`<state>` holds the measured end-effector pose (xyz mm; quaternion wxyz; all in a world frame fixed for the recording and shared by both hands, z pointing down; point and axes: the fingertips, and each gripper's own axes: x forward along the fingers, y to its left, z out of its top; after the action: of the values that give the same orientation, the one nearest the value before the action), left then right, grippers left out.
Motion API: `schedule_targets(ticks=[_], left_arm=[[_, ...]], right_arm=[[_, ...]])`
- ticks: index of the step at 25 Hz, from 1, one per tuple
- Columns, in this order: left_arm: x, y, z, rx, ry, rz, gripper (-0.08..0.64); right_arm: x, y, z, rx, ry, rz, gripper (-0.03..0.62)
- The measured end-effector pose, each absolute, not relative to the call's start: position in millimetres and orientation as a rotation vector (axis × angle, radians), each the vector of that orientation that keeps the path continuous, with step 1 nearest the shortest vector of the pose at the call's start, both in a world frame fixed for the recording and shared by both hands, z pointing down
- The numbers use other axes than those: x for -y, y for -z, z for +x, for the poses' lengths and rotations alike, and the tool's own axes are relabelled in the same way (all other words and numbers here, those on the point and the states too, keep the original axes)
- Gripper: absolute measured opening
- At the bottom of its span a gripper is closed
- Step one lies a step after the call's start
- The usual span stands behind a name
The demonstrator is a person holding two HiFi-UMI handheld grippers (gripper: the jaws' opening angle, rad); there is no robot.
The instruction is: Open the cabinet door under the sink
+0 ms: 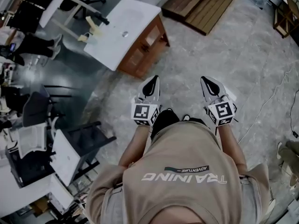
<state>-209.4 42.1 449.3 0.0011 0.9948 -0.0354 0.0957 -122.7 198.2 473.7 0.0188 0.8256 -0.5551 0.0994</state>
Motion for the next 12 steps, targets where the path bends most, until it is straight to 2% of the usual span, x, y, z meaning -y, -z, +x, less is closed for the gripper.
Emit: schedule_targets(ticks=[12], left_arm=[[22.8,-455.7,-151.0,0.081,-0.283,3.074,0.017]], right_arm=[[-135.5,-472.5,-66.2,1.717,-0.357,2.546,0.001]])
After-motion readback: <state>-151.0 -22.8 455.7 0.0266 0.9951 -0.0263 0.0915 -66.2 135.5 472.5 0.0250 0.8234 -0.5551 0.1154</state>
